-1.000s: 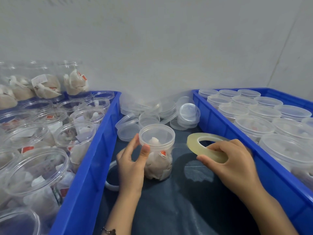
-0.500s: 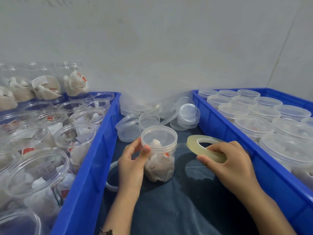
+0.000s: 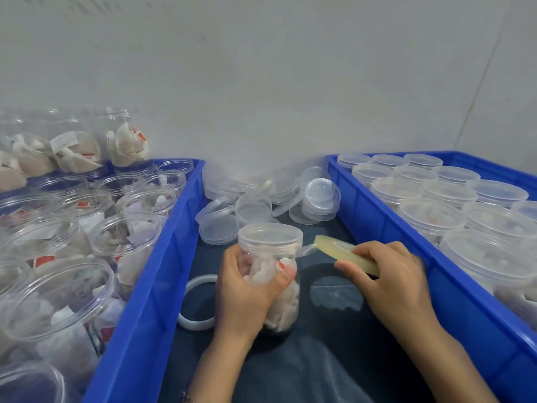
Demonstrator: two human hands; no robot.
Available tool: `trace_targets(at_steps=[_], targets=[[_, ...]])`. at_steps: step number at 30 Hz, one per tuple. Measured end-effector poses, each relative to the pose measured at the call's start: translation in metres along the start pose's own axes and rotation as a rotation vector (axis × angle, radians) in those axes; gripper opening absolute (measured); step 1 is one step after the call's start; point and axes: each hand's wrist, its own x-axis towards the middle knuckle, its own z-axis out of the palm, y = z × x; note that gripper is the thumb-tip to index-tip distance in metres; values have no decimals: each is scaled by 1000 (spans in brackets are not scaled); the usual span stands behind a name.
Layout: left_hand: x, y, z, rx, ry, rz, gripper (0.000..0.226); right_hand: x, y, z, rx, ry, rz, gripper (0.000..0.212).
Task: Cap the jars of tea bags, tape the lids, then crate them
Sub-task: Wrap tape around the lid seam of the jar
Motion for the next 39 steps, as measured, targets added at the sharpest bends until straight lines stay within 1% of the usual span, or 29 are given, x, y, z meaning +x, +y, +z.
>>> trace_targets(at_steps=[3, 7, 9, 11, 14, 17, 19, 21, 23, 27, 30, 32, 34, 36, 39], targets=[[1, 6, 1, 2, 11, -29, 71, 0, -1, -2, -38, 45, -30, 54], [5, 13, -4, 227, 180, -35, 90, -1, 0, -6, -19, 126, -32, 48], [6, 17, -6, 295, 255, -15, 88, -2, -3, -6, -21, 150, -44, 47], [7, 18, -8, 315, 302, -11, 85, -2, -7, -5, -16, 157, -44, 46], [7, 20, -10, 323, 317, -17, 79, -3, -10, -5, -24, 160, -54, 43], [6, 22, -10, 350, 322, -4, 80, -3, -10, -5, -42, 152, -47, 40], [6, 23, -10, 333, 287, -14, 81, -3, -10, -5, -79, 153, -49, 45], [7, 21, -9, 266, 232, -46, 77, -3, -11, -4, -120, 143, -64, 49], [7, 20, -8, 219, 196, -89, 73, -3, -10, -2, -133, 108, -69, 46], [6, 24, -8, 117, 133, -172, 82, -3, -7, 3, -138, 27, -58, 54], [4, 29, -9, -6, 7, -246, 72, -3, -6, 5, -159, 2, -51, 58], [1, 31, -9, -88, -52, -273, 70, -2, -6, 6, -162, 5, -53, 57], [0, 32, -8, -155, -105, -298, 72, -2, -6, 7, -150, 22, -61, 54], [-1, 34, -9, -220, -180, -314, 67, -3, -6, 7, -138, 33, -67, 51], [-2, 33, -9, -299, -253, -320, 71, -3, -7, 8, -109, 42, -77, 49]])
